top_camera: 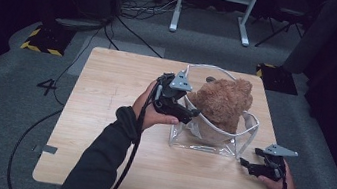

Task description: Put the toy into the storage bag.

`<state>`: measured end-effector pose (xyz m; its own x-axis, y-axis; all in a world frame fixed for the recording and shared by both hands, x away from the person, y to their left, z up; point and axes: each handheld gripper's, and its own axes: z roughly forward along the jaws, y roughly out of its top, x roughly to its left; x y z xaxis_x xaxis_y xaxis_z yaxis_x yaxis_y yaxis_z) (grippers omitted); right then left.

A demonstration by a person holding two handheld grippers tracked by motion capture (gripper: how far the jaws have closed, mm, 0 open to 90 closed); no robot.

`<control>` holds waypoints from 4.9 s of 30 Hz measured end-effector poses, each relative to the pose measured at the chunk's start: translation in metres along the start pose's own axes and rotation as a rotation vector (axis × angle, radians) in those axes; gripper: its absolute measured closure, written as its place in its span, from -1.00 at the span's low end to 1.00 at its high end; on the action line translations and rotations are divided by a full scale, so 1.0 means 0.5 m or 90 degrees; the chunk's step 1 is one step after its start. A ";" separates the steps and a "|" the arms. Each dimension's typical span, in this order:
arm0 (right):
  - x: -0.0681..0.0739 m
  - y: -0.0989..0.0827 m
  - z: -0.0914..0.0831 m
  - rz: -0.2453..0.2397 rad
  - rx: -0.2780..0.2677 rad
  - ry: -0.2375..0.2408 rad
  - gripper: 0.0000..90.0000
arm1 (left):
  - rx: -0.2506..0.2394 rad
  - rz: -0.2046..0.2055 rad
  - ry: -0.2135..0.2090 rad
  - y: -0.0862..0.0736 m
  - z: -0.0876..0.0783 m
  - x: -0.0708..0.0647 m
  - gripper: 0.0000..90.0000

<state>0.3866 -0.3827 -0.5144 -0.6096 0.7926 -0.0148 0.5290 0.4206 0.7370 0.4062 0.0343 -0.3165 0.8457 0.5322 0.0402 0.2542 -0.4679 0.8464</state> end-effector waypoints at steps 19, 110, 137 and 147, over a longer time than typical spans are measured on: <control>0.000 0.000 0.000 0.000 0.000 0.000 -0.63 | 0.018 0.014 0.027 -0.052 -0.035 0.009 -0.65; 0.001 -0.001 -0.001 0.003 -0.001 -0.003 -0.63 | 0.240 -0.033 0.166 -0.402 -0.066 0.070 -0.64; 0.001 -0.001 -0.001 0.003 -0.001 -0.003 -0.63 | 0.239 -0.094 0.183 -0.507 -0.097 0.091 -0.64; 0.001 -0.001 -0.001 0.004 0.000 -0.003 -0.63 | 0.185 -0.147 0.182 -0.545 -0.123 0.093 -0.65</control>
<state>0.3861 -0.3827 -0.5144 -0.6039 0.7969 -0.0133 0.5323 0.4157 0.7375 0.3475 0.2300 -0.5126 0.5992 0.7992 0.0473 0.5755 -0.4710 0.6685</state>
